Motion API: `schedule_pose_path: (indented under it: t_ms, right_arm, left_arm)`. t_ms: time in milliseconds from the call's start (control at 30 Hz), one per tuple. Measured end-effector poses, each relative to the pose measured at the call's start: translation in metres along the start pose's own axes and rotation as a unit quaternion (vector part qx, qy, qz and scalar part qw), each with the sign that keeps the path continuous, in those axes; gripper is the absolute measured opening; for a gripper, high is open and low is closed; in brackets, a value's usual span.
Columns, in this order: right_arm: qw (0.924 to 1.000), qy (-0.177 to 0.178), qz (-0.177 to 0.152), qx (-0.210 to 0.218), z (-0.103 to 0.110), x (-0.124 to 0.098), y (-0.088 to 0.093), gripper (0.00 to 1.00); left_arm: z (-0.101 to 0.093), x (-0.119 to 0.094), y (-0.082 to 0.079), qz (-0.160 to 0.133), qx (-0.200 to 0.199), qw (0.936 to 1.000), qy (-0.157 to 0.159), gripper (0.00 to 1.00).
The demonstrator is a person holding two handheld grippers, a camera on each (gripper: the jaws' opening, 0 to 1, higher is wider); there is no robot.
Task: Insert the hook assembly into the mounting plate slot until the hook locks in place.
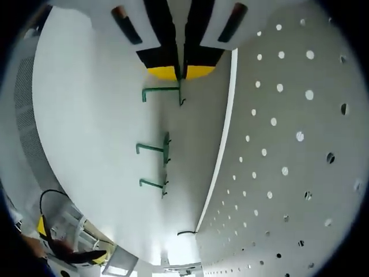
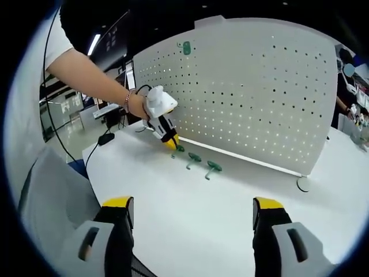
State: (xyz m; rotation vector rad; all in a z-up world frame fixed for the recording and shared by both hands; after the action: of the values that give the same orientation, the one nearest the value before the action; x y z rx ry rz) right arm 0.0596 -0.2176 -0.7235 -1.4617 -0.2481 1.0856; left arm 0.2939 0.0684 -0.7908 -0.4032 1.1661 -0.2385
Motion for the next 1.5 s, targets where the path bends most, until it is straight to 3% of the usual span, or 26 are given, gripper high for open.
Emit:
schedule_pose_path:
  t_ms: [100, 167, 333, 833, 1200, 1400, 1500]
  right_arm:
    - [1.0000, 0.000, 0.000, -0.001, 0.000, 0.000, 0.000, 0.82]
    - [1.0000, 0.002, -0.002, 0.000, 0.000, 0.000, -0.001, 0.82]
    - [1.0000, 0.001, -0.002, -0.001, 0.001, 0.001, -0.001, 0.82]
    - [0.9999, 0.003, -0.012, 0.005, 0.000, 0.003, -0.003, 0.82]
    - [0.9998, 0.004, -0.017, 0.005, -0.001, 0.003, -0.005, 0.82]
    - [0.9998, 0.006, -0.021, 0.006, 0.000, 0.001, -0.004, 0.82]
    - [0.9996, 0.007, -0.025, 0.010, 0.000, 0.000, -0.005, 0.82]
  left_arm:
    - [-0.002, -0.002, 0.003, -0.008, 0.004, 0.9999, -0.013, 0.02]
    - [-0.006, -0.003, 0.002, -0.036, -0.015, 0.9992, -0.006, 0.02]
    - [-0.008, -0.010, 0.002, -0.058, -0.049, 0.9971, -0.010, 0.02]
    - [-0.008, -0.027, -0.007, -0.101, -0.082, 0.9906, -0.043, 0.02]
    - [-0.010, -0.048, -0.019, -0.152, -0.112, 0.9783, -0.086, 0.01]
    - [-0.012, -0.061, -0.024, -0.184, -0.145, 0.9668, -0.103, 0.01]
    - [-0.016, -0.067, -0.025, -0.191, -0.147, 0.9643, -0.109, 0.01]
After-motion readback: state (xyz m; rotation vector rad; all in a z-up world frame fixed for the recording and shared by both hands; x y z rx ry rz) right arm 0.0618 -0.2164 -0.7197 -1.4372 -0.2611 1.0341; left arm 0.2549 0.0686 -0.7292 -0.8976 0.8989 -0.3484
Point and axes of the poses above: the point that each gripper's makers call its tool centre point, and the gripper's own axes: x roughly forward along the fingers, z roughly to its left, y roughly out of its underside, the point moved 10 cm from there along -x, roughly backward along the fingers, and after that the axes turned 14 degrees about -y, right-handed, at the moved point
